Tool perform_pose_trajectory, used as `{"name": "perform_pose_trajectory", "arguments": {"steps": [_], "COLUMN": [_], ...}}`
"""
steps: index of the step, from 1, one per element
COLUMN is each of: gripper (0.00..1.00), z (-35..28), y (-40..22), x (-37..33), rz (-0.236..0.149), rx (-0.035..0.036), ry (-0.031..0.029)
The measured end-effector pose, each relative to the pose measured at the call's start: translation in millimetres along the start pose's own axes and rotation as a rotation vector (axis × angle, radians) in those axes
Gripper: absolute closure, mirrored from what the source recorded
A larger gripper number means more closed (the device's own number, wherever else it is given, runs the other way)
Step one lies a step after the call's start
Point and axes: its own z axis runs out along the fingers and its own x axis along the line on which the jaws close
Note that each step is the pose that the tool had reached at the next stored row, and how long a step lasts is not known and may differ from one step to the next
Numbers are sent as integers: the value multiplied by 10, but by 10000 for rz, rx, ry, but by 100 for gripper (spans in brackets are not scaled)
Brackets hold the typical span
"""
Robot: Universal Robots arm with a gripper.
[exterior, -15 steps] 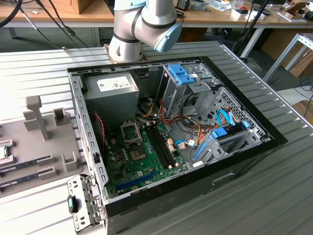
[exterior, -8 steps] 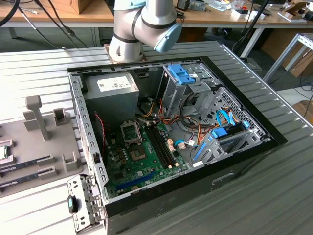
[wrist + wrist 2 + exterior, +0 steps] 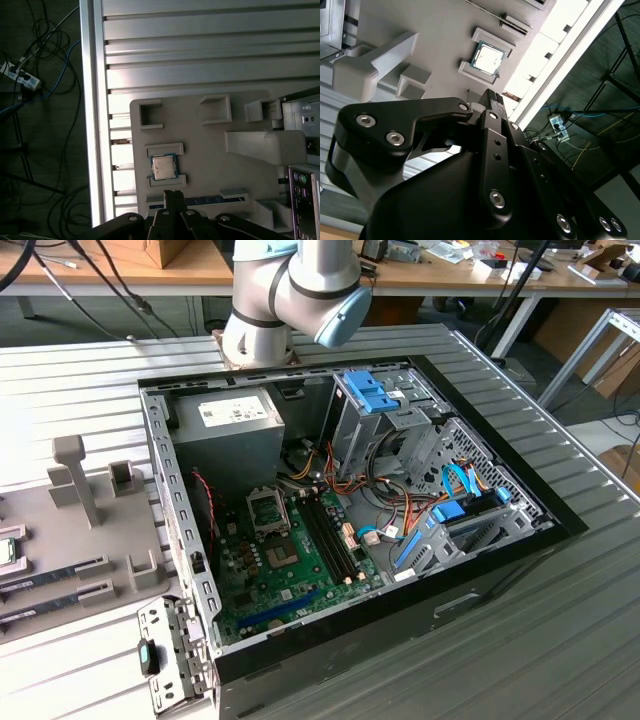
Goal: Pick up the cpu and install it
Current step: 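Reach for the cpu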
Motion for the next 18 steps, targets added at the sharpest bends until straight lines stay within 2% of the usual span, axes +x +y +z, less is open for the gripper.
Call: {"name": "perform_pose_trajectory", "arguments": {"steps": [11, 18], "gripper": [89, 89], "z": [5, 4], "y": [-1, -4], "x": [11, 46], "rz": [0, 0], "rx": [1, 0], "ry": [1, 0]}}
